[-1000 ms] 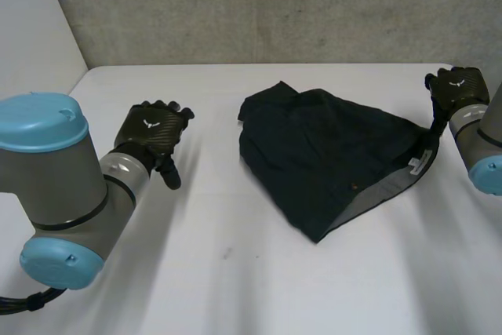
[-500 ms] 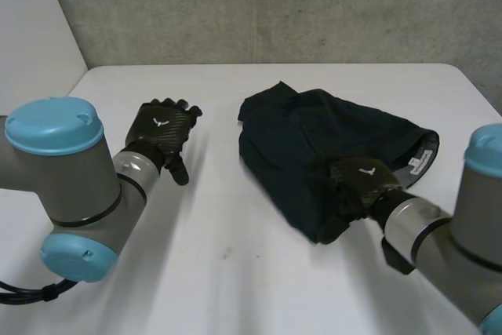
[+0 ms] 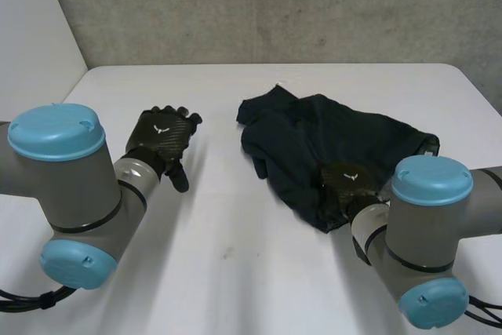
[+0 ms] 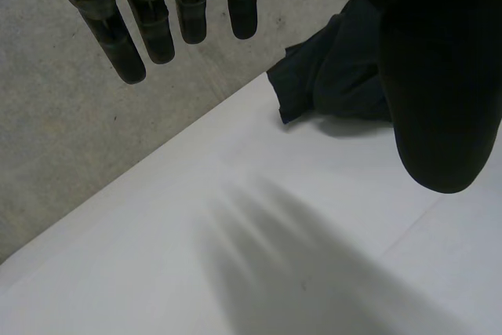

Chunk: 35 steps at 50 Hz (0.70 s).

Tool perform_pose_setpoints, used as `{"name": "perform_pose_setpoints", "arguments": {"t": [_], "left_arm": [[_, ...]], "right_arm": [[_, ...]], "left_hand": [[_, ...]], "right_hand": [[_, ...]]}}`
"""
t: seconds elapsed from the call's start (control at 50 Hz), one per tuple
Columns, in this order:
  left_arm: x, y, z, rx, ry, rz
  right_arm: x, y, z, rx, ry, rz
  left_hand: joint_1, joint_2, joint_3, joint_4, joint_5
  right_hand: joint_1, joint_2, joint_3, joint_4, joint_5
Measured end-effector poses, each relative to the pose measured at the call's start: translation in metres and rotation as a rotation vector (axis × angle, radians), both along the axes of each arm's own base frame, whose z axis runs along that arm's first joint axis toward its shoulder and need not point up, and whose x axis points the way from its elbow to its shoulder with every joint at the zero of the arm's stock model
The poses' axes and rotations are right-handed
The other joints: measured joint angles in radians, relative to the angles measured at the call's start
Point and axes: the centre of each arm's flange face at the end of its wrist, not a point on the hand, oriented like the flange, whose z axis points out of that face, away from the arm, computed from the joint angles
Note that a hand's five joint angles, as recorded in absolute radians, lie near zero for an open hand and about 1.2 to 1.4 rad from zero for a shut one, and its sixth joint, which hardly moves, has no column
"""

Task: Fold the shorts.

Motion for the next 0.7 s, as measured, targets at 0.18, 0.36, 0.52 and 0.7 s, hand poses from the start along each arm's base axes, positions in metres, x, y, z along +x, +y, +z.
{"name": "perform_pose_setpoints", "arguments": {"t": [0.18, 0.36, 0.52, 0.7], "left_arm": [[-0.001, -0.003, 0.002, -0.017, 0.016, 0.002], [-0.026, -0.004, -0.005, 0.041, 0.182, -0.021], [-0.059, -0.001, -0.017, 0.202, 0.427, -0.036], [-0.075, 0.002, -0.035, 0.331, 0.501, -0.016]], "right_arm": [[0.003, 0.000, 0.077, -0.247, 0.015, 0.082], [-0.002, 0.024, 0.152, -0.421, 0.163, 0.198], [-0.008, 0.042, 0.179, -0.478, 0.144, 0.201], [-0.015, 0.054, 0.191, -0.512, 0.128, 0.193]], "left_hand": [[0.000, 0.000, 0.000, 0.000, 0.000], [0.004, 0.003, 0.002, 0.003, 0.003], [0.062, 0.070, 0.052, 0.069, 0.064], [0.424, 0.404, 0.388, 0.402, 0.394]], "right_hand": [[0.015, 0.000, 0.015, 0.005, 0.011], [0.015, 0.000, 0.015, 0.005, 0.011], [0.015, 0.000, 0.015, 0.005, 0.011], [0.016, 0.000, 0.015, 0.005, 0.011]]}}
